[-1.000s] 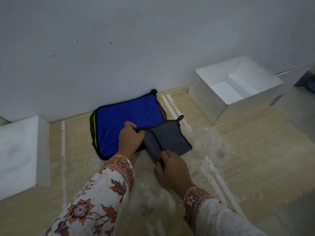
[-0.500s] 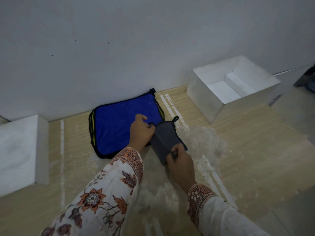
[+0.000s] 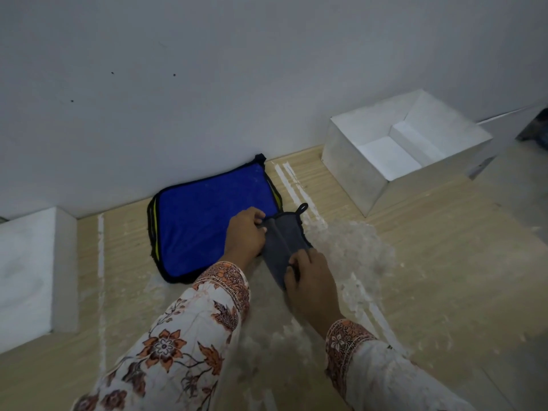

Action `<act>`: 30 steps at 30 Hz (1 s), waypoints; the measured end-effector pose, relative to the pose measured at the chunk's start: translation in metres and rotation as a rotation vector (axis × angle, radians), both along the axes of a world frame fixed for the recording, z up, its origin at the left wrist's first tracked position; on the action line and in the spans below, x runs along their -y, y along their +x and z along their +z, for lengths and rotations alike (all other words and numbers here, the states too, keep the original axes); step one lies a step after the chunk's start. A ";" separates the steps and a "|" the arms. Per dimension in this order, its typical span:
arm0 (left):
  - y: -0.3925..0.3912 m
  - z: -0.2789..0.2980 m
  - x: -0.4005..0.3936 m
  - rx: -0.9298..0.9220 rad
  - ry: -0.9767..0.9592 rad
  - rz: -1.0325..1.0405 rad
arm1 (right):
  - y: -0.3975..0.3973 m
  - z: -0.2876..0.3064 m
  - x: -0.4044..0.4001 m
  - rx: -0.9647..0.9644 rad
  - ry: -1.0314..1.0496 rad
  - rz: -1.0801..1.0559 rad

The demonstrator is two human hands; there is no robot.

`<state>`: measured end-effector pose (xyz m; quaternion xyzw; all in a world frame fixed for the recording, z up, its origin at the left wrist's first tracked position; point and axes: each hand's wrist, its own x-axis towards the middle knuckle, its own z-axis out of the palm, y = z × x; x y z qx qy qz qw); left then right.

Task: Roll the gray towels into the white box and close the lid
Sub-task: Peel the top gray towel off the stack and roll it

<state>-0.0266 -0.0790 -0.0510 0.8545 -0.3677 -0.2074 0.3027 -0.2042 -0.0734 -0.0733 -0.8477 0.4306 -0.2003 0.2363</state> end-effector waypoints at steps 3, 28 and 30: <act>0.002 -0.003 -0.011 0.106 0.120 0.100 | 0.007 -0.002 -0.001 -0.085 0.028 0.081; -0.028 0.005 0.059 -0.369 -0.095 0.077 | -0.031 0.004 0.058 0.143 0.304 -0.185; -0.032 0.001 0.058 -0.418 -0.163 -0.001 | -0.034 0.001 0.062 0.097 0.308 -0.211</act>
